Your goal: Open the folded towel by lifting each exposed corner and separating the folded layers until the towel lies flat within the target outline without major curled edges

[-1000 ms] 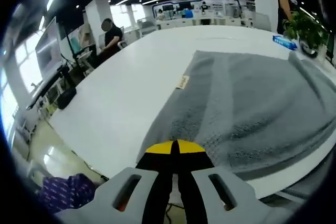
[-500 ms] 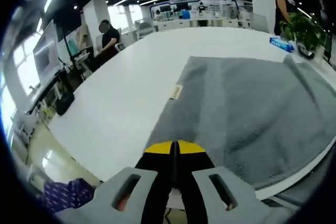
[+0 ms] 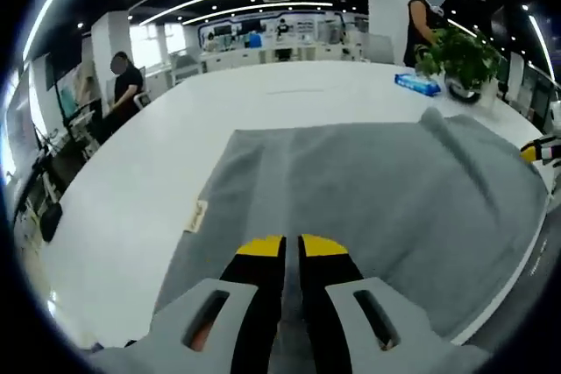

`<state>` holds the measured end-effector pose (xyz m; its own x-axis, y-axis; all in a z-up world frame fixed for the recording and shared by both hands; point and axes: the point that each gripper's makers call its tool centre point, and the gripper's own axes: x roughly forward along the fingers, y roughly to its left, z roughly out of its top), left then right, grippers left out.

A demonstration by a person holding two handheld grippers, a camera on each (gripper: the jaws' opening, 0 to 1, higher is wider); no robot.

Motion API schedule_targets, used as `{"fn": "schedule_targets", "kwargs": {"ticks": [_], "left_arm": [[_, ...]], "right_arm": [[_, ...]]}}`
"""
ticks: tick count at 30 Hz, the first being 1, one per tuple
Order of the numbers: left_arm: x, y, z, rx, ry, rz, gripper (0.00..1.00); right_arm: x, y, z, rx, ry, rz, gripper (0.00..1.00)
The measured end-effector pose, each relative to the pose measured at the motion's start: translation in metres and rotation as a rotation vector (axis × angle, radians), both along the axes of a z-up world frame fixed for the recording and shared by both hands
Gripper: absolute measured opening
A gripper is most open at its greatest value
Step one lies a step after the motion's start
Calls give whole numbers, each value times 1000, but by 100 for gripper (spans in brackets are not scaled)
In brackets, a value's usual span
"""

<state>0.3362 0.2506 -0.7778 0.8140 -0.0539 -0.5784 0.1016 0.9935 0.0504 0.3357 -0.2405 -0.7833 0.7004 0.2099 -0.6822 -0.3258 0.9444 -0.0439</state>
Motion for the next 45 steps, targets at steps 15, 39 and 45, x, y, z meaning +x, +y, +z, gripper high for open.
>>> {"fn": "schedule_targets", "kwargs": {"ticks": [15,39,45], "left_arm": [[3,-4,-16,27,27,-26,5],[56,5,-16,98,38,-11,3],[67,9,-17,85,31,9,3]], "right_arm": [[5,1,-24,-19,89,12,20],[55,-4,-24,3,66,-14,19],[67,-5,-25,7,50,-19,19]]}}
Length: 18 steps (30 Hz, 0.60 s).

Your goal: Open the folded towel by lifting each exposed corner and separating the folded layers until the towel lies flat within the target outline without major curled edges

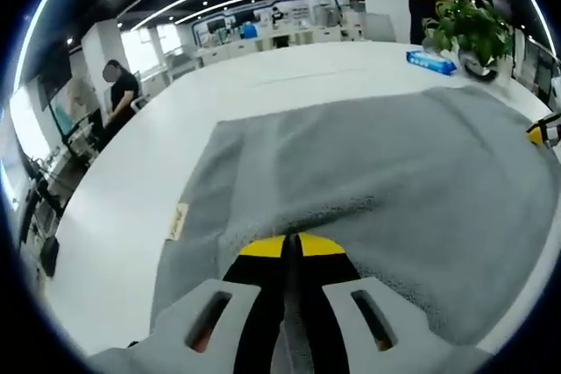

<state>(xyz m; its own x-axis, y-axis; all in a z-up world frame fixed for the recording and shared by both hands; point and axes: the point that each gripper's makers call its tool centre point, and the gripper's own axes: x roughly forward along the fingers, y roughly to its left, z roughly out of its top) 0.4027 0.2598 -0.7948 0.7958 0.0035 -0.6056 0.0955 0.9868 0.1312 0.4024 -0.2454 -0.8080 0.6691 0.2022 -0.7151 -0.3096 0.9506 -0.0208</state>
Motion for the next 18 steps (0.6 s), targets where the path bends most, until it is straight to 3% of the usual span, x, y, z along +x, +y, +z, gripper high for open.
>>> {"fn": "schedule_targets", "kwargs": {"ticks": [8,11,14,18], "left_arm": [[0,2,0,-56,-20,34,3],[0,2,0,-59,-29,37,3],[1,3,-1,-68,-31,39,3],[1,2,-1,-57,-36,37,3]], "right_arm": [[5,-2,3,35,-21,-19,20],[11,-9,19,33,-111,-22,21],[22,-25,39,87,-182,-90,23],[27,-42,36,75,-164,-120,23]]}}
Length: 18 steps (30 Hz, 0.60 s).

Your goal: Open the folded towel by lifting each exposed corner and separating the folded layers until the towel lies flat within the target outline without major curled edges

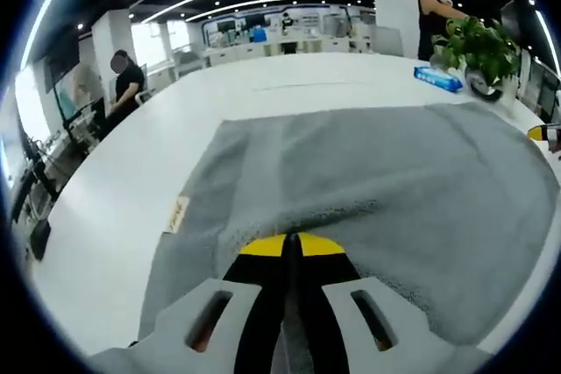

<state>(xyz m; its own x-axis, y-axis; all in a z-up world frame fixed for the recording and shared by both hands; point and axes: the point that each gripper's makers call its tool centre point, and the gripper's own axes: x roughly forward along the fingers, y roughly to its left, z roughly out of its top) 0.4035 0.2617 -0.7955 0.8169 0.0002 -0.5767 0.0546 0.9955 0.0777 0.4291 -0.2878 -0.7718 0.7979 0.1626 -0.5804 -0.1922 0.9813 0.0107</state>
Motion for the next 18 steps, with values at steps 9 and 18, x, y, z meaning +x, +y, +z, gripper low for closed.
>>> {"fn": "schedule_targets", "kwargs": {"ticks": [9,18], "left_arm": [[-1,0,0,-40,-5,17,3],[-1,0,0,-29,-23,22,3]], "right_arm": [[0,-21,-26,-38,90,-19,20],[0,-9,-5,-153,23,37,1]]}}
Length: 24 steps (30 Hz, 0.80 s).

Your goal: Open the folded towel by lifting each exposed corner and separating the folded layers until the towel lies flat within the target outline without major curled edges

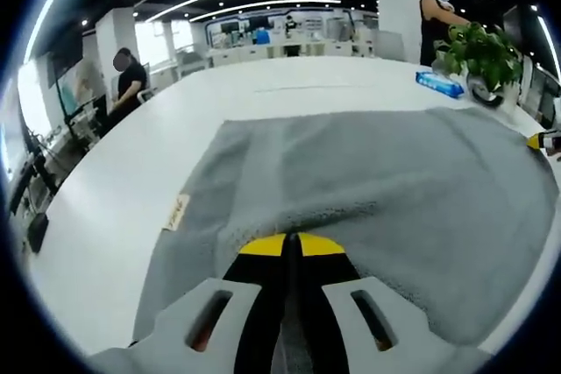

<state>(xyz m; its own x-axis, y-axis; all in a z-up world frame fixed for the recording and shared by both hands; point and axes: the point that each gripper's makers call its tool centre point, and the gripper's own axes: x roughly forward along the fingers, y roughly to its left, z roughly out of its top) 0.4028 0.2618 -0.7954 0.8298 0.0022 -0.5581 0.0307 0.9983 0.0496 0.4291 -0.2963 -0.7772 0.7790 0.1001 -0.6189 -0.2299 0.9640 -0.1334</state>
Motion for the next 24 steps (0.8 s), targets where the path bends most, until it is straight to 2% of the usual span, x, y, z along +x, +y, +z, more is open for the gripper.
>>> {"fn": "schedule_targets", "kwargs": {"ticks": [4,8,12,18,24], "left_arm": [[2,2,-3,5,-9,7,3],[2,2,-3,-3,-15,13,3],[0,2,-2,-22,-23,29,3],[-1,0,-1,-6,-32,31,2],[-1,0,0,-2,-30,28,2]], "right_arm": [[-1,12,14,19,-35,22,1],[-8,35,27,14,-66,77,1],[-16,53,27,38,-52,121,1],[-31,76,27,67,-46,172,1],[-44,88,22,78,-25,206,1]]}}
